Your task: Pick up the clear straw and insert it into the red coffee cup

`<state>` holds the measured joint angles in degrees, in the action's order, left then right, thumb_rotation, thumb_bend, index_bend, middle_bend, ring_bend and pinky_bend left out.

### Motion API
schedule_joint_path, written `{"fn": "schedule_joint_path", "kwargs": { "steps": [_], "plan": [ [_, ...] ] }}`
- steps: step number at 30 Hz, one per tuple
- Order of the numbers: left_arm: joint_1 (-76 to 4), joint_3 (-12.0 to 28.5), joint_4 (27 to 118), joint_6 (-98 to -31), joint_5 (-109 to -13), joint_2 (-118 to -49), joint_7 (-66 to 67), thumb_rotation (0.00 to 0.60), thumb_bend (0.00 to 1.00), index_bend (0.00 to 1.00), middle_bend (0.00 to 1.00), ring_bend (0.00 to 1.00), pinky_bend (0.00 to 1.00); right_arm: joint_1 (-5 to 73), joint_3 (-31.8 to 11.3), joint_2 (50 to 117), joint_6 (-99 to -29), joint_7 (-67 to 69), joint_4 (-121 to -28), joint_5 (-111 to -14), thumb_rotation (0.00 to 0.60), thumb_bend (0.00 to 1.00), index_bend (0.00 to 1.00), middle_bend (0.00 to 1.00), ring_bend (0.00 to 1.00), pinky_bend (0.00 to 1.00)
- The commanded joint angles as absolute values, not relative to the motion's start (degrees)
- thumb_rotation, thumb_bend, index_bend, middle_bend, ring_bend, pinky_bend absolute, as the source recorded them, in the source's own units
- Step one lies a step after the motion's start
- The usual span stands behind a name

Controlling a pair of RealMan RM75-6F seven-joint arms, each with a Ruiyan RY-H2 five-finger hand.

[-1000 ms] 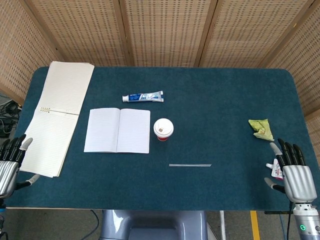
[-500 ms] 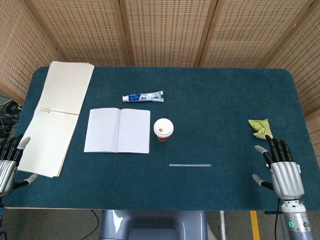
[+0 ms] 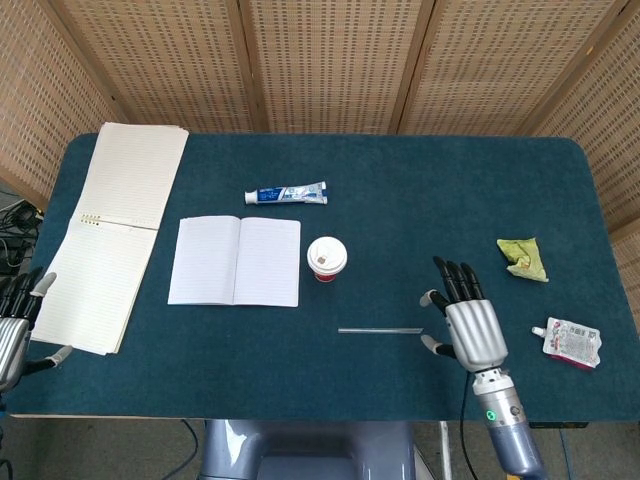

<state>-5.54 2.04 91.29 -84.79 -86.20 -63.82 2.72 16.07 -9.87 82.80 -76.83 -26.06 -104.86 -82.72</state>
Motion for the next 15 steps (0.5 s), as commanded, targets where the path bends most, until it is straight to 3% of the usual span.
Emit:
{"fn": "schedule_joint_path", "kwargs": {
  "steps": [1, 15],
  "plan": [
    [-5.8, 2.2, 90.9, -84.2, -85.7, -63.8, 2.0, 0.6, 0.06, 0.0, 0.0, 0.0, 0.0, 18.6, -11.4, 87.4, -74.6, -29.6, -103.4, -78.5, 0.6, 0.29, 0.49, 0.07, 0.0, 0.0],
    [-6.7, 2.3, 89.4, -81.6, -84.4, -63.8, -0.6, 0.6, 0.06, 0.0, 0.0, 0.0, 0.0, 22.4, -11.4, 97.4, -71.1, -31.4, -93.7, -70.5, 0.6, 0.44, 0.51, 0.08, 0.0, 0.0]
  ]
}}
